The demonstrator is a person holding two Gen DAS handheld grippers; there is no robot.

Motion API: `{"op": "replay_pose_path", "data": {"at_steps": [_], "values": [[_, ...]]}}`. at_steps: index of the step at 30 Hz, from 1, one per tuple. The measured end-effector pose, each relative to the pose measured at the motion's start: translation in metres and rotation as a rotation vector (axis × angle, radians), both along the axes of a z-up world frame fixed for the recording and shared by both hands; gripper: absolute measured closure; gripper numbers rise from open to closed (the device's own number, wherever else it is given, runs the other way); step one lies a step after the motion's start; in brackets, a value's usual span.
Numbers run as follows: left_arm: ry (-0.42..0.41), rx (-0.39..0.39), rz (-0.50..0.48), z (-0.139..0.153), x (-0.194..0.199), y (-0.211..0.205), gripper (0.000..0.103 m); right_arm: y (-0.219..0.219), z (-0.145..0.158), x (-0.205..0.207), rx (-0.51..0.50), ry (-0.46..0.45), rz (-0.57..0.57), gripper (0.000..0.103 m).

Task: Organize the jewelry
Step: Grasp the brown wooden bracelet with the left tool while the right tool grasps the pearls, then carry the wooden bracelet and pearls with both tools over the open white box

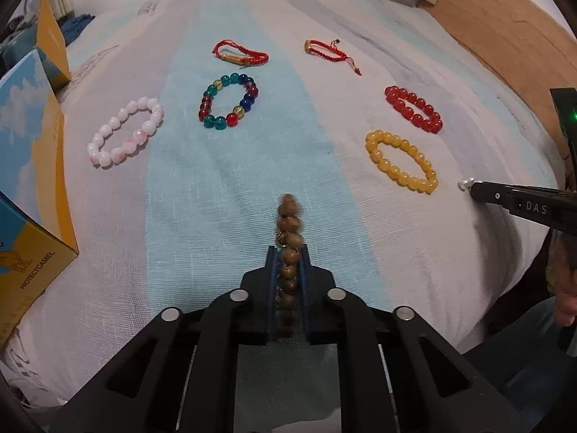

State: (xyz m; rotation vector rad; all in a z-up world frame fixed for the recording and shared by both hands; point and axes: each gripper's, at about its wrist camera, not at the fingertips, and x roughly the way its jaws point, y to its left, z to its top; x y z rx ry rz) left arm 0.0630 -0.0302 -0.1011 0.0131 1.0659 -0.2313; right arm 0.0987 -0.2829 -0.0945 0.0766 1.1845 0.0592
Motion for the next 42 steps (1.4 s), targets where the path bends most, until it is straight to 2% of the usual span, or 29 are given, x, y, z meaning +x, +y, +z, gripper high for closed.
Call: {"op": "replay_pose_path", "data": {"at_steps": [8, 17, 31, 42], "values": [[-0.016, -0.026, -0.002, 0.016, -0.004, 0.006, 0.096, 0.001, 0.019, -0.007, 0.022, -0.074, 0.003, 0.09], [-0.041, -0.036, 0.005, 0.039, -0.009, 0.005, 0.096, 0.003, 0.042, -0.014, 0.057, -0.116, 0.002, 0.09], [-0.062, -0.031, 0.029, 0.075, -0.016, 0.024, 0.096, 0.024, 0.078, -0.021, 0.03, -0.153, 0.001, 0.091], [-0.083, -0.021, 0.041, 0.112, -0.012, 0.037, 0.096, 0.053, 0.119, -0.018, 0.012, -0.202, 0.022, 0.091]]}}
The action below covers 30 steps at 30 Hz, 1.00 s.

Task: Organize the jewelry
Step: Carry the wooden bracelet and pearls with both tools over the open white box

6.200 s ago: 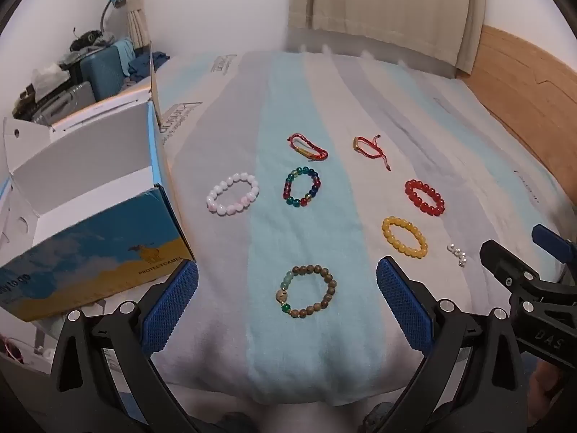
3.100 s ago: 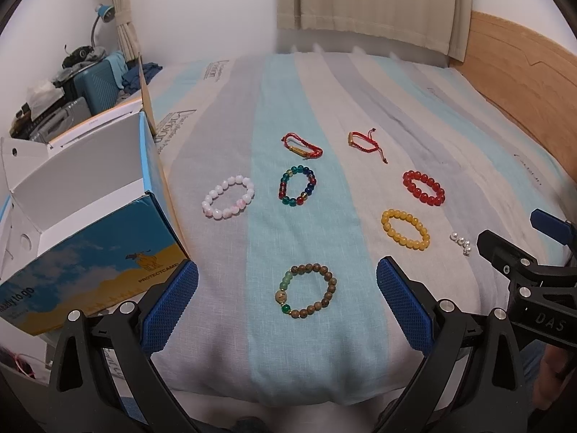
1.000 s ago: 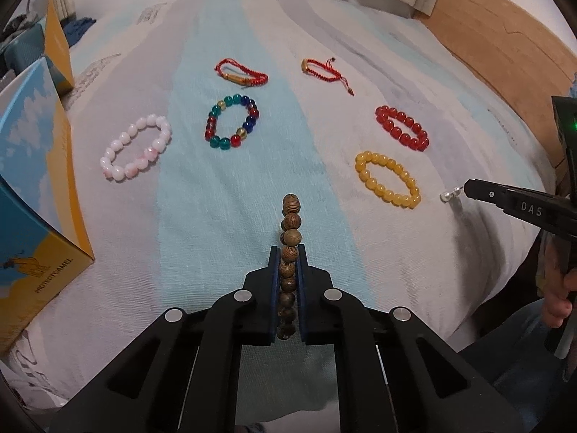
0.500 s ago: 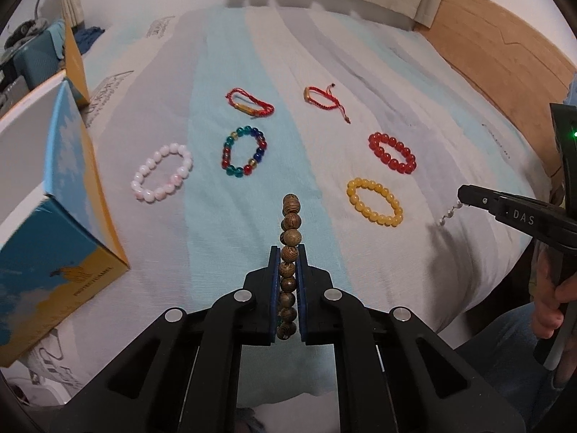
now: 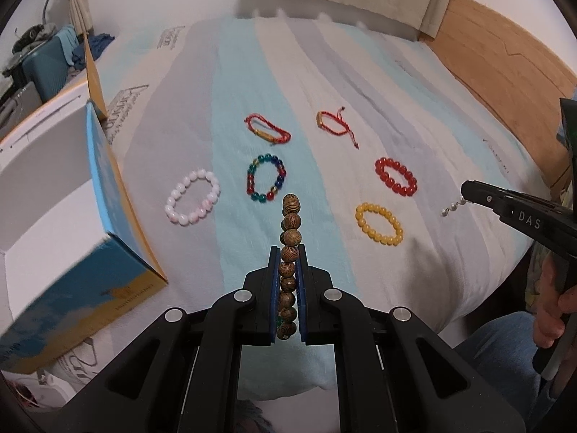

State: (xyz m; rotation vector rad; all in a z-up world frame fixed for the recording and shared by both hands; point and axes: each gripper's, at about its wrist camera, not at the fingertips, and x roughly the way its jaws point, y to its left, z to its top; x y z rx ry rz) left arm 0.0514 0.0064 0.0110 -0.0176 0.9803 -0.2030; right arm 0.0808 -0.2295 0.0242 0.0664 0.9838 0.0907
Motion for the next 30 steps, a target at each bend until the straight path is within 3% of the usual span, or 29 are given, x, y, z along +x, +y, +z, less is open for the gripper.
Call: {"op": "replay_pose_path", "data": {"at_steps": [13, 30], "values": [[-0.044, 0.003, 0.057, 0.049, 0.011, 0.044, 0.096, 0.075, 0.052, 0.017, -0.004, -0.055, 0.096, 0.091], [-0.07, 0.038, 0.266, 0.077, -0.016, 0.184, 0.095, 0.249, 0.099, 0.01, -0.012, -0.129, 0.355, 0.091]]}}
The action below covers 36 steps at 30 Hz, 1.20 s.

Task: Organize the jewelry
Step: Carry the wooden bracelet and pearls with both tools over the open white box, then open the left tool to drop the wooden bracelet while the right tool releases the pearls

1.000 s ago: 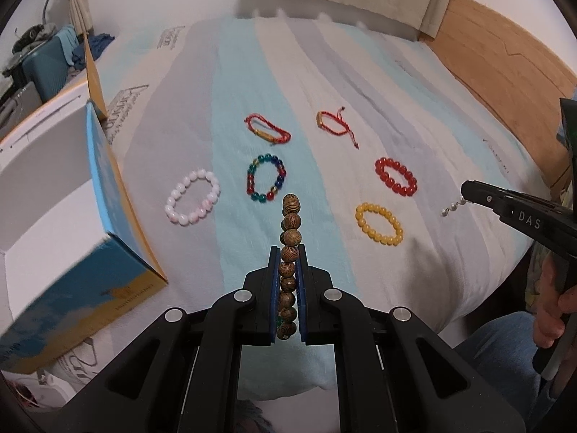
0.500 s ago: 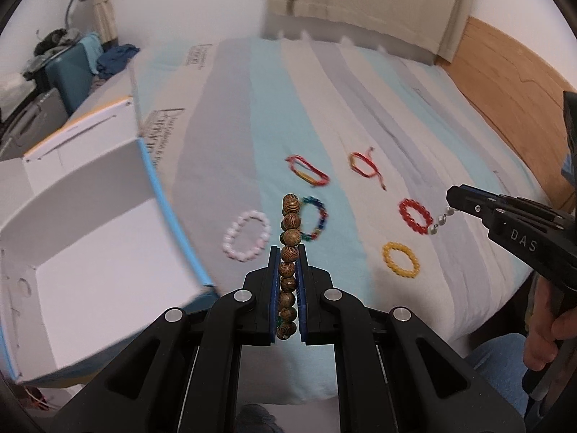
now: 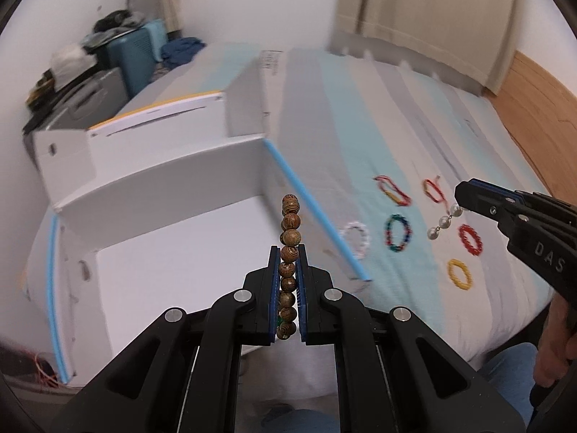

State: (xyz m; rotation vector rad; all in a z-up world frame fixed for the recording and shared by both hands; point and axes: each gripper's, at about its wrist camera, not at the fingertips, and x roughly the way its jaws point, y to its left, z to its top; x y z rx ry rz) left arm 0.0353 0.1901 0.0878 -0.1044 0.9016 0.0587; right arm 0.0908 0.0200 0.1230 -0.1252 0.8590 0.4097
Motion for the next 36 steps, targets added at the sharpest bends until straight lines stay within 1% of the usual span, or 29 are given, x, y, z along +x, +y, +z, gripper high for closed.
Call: {"op": "replay_pose_path", "data": {"at_steps": [7, 10, 13, 16, 23, 26, 34, 36], "values": [[0.025, -0.003, 0.072, -0.011, -0.013, 0.046, 0.095, 0.064, -0.009, -0.007, -0.02, 0.013, 0.1, 0.091], [0.051, -0.008, 0.113, -0.023, -0.019, 0.069, 0.095, 0.088, -0.021, -0.008, -0.035, 0.029, 0.14, 0.091], [0.079, -0.015, 0.149, -0.035, -0.024, 0.087, 0.095, 0.111, -0.038, -0.005, -0.048, 0.064, 0.177, 0.091], [0.125, -0.018, 0.191, -0.051, -0.025, 0.107, 0.095, 0.127, -0.056, -0.002, -0.064, 0.102, 0.202, 0.091], [0.22, -0.054, 0.236, -0.085, -0.026, 0.138, 0.095, 0.149, -0.096, 0.01, -0.111, 0.19, 0.222, 0.091], [0.249, -0.064, 0.247, -0.097, -0.027, 0.146, 0.095, 0.153, -0.107, 0.012, -0.124, 0.21, 0.225, 0.091], [0.277, -0.063, 0.26, -0.11, -0.031, 0.147, 0.095, 0.161, -0.122, 0.013, -0.134, 0.235, 0.236, 0.091], [0.282, -0.06, 0.265, -0.112, -0.031, 0.148, 0.094, 0.162, -0.126, 0.013, -0.14, 0.245, 0.237, 0.089]]}}
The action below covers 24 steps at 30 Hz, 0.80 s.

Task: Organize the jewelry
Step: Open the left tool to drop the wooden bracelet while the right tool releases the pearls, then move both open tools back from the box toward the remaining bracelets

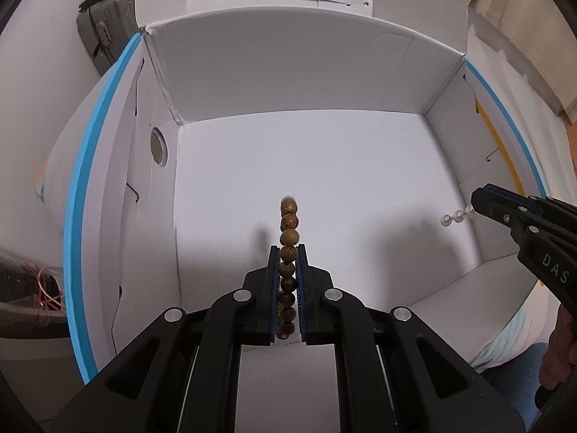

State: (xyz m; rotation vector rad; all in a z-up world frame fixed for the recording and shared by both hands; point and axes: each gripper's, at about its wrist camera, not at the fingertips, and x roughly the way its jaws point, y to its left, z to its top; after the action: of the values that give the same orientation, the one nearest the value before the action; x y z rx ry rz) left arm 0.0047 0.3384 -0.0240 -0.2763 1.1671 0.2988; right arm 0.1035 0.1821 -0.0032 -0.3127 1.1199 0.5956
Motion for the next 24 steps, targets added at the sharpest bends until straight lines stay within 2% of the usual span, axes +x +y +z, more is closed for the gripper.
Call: {"op": "replay_pose_path", "data": {"at_steps": [2, 4, 6, 7, 9, 11, 13, 15, 18, 24], "values": [[0.0, 0.002, 0.009, 0.0, 0.001, -0.002, 0.093, 0.001, -0.002, 0.0, -0.002, 0.012, -0.003, 0.089], [0.007, 0.014, 0.013, 0.0, -0.001, -0.003, 0.085, 0.001, -0.002, -0.001, -0.002, 0.015, -0.001, 0.089], [-0.001, 0.017, 0.017, 0.0, -0.001, 0.001, 0.071, 0.0, -0.002, -0.003, 0.002, 0.01, -0.003, 0.081], [-0.008, 0.024, 0.018, 0.002, -0.003, 0.0, 0.068, 0.0, 0.001, -0.003, 0.008, 0.002, -0.003, 0.075], [-0.018, 0.043, 0.023, 0.005, -0.005, -0.002, 0.052, -0.003, 0.005, -0.005, 0.018, -0.014, -0.002, 0.065], [-0.031, 0.052, 0.024, 0.008, -0.007, -0.002, 0.043, -0.007, 0.013, -0.009, 0.031, -0.039, 0.004, 0.051], [-0.042, 0.053, 0.018, 0.012, -0.008, -0.004, 0.037, -0.011, 0.021, -0.012, 0.038, -0.072, 0.003, 0.044], [-0.063, 0.054, 0.007, 0.017, -0.009, -0.009, 0.026, -0.017, 0.03, -0.016, 0.056, -0.094, 0.004, 0.037], [-0.09, 0.101, 0.005, 0.027, -0.007, -0.016, 0.016, -0.026, 0.046, -0.022, 0.072, -0.136, 0.0, 0.028], [-0.139, 0.122, -0.019, 0.044, -0.005, -0.033, 0.009, -0.048, 0.069, -0.027, 0.107, -0.185, -0.023, 0.016]]}}
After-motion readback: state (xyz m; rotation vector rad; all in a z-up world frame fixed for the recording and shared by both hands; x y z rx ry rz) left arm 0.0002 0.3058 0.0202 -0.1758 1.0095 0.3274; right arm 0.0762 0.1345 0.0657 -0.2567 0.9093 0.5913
